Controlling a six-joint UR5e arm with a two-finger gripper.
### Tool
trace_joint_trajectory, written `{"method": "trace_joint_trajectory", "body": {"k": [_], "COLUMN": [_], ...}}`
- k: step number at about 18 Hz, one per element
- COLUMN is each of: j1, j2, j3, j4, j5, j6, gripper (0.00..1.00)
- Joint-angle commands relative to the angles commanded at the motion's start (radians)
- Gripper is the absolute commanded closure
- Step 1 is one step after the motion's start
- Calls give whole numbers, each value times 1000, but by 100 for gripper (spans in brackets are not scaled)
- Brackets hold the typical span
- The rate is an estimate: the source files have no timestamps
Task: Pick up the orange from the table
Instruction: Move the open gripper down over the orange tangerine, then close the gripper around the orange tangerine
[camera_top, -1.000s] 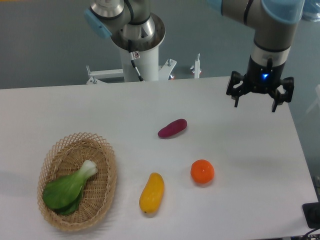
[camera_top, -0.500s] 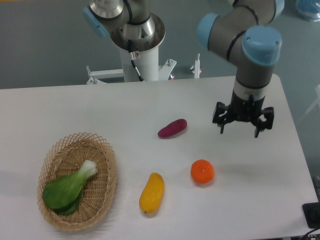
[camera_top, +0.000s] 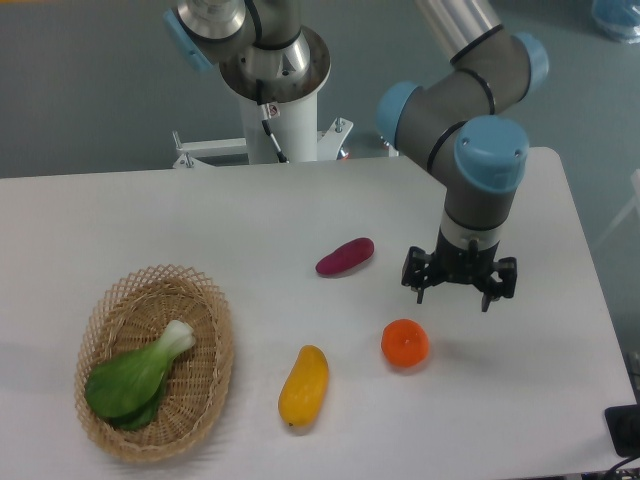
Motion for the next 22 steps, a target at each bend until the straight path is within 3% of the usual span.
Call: {"method": "trace_joint_trajectory", "body": {"k": [3,6,9,20,22], "j1": [-22,-52,-77,-100,-98], "j2": [-22,-26,-69,-95,-110], "j3": [-12,-23,-17,-9,-5], "j4": [22,42,43,45,68], "j5": [20,116,124,112,112], "j6": [-17,-87,-146,-195,-238], "gripper": [0,0,0,0,0]}}
